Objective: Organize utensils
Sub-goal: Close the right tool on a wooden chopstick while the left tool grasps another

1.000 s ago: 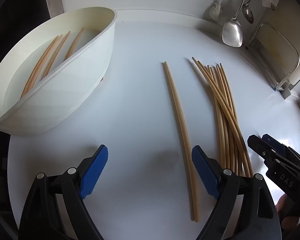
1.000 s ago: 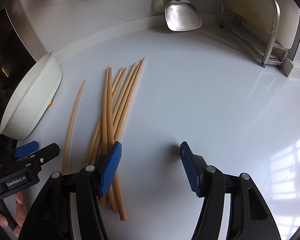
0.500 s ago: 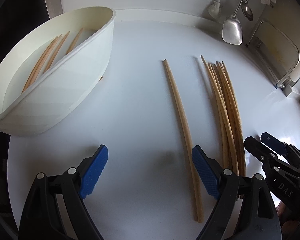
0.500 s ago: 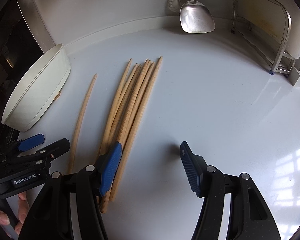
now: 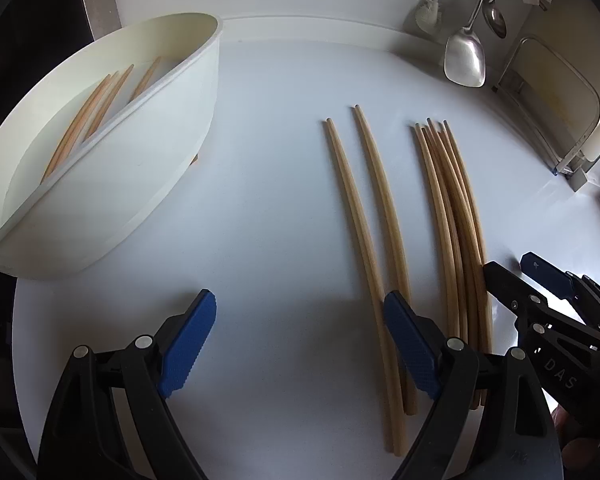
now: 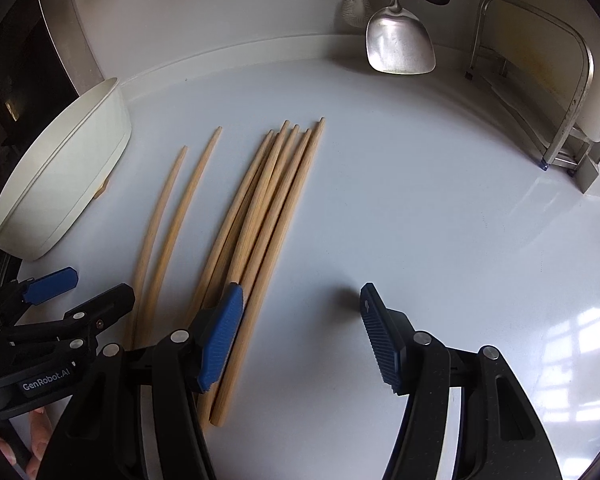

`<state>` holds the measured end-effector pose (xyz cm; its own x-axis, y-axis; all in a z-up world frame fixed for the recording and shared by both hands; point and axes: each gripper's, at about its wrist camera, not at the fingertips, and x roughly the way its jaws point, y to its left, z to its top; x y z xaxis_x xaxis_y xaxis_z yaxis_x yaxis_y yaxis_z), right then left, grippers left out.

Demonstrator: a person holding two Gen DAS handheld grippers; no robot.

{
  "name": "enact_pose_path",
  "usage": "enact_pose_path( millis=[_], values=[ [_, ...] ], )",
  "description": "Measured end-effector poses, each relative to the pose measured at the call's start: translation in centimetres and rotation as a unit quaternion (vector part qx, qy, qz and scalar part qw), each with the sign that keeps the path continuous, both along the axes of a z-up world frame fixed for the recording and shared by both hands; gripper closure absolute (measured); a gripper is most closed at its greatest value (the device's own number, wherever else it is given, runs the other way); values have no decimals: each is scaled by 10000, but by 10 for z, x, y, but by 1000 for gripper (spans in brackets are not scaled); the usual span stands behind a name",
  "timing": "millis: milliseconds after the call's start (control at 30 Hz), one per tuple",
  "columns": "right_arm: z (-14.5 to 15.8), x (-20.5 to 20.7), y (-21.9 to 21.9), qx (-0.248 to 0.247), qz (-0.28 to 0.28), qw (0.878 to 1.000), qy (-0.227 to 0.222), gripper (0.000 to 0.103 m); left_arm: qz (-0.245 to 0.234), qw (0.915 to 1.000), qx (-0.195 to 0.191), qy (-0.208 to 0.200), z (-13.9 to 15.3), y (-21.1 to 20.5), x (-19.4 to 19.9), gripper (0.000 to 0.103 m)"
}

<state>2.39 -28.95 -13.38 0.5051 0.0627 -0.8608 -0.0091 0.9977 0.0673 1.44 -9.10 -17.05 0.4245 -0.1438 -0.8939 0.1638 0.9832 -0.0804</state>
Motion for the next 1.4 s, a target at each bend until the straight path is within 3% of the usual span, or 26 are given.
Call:
enact_pose_path(
  millis=[767, 1233, 1333, 1400],
  values=[
    [-1, 8, -17, -490, -91, 9987, -52, 45, 63, 9998, 202, -24, -4, -11, 13, 19],
    [-3, 6, -36, -451, -116, 9989, -58, 45, 83, 9994, 347, -28, -7, -13, 17, 16],
    [-5, 8, -30, -452, 31, 9989, -111, 54, 72, 9990, 420, -94, -7, -17, 15, 17],
    [-5, 8, -26, -479, 140, 9987, -144, 64, 7, 9992, 385, -129, -6, -20, 14, 23]
  ],
)
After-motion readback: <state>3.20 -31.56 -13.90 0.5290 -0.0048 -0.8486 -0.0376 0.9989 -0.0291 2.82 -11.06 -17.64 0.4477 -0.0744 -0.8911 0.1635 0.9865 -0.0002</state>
